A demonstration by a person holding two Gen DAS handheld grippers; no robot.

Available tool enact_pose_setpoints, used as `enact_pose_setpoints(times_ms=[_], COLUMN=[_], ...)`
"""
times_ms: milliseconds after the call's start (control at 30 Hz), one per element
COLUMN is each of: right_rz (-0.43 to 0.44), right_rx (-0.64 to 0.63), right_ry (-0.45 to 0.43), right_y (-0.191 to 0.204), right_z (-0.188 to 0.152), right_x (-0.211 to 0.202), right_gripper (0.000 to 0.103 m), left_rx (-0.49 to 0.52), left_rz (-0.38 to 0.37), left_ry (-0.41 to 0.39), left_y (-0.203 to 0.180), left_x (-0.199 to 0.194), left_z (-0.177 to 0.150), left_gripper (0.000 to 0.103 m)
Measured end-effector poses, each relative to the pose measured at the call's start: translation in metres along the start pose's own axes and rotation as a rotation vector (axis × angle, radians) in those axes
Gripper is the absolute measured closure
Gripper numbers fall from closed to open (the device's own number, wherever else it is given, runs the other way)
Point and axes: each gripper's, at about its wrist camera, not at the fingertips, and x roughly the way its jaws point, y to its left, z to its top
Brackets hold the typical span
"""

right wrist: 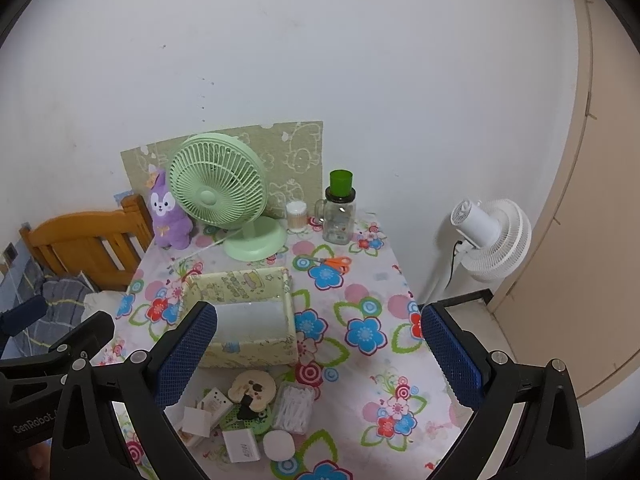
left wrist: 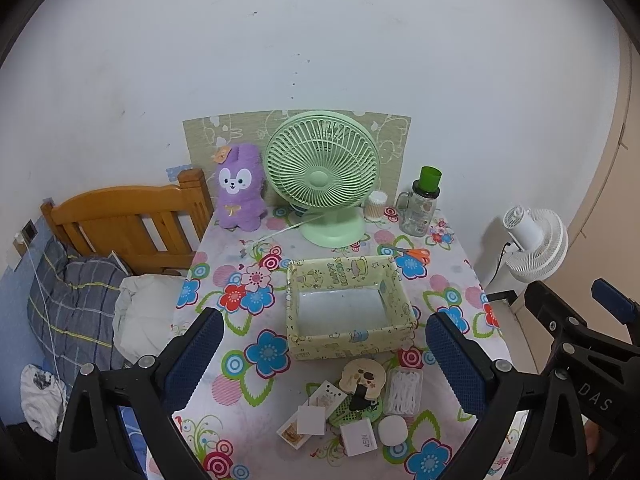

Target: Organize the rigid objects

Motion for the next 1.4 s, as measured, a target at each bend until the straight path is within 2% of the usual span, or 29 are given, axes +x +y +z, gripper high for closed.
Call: enact_pose_setpoints(times_ms=[767, 1000, 1233, 1400], right_rz=[0.024, 0.011, 0.013, 0.008], right_rx=[0.034, 0.025, 0.017, 0.009], right_ry=[0.022, 0.014, 0.017, 0.028], right_y=[0.003, 0.003, 0.007, 0.015], right_z=[0.002, 0.0, -0.003, -0.012], right_x=[0.006, 0.007, 0.008, 0.014], right_gripper=[0.0, 0.0, 0.0, 0.0], left_rx=[0.005, 0.007, -0.002, -0.008], left_rz=[-0.007, -0.032, -0.012, -0.02], left_ry=[-0.007, -0.028, -0.015, 0.026], left_y=[0.005, 0.004, 0.011, 0.018], left_x=[0.002, -0.001, 0.006, 0.018], left_z=[0.0, -0.004, -0.009, -0.016], left_gripper=[0.001, 0.001, 0.001, 0.001])
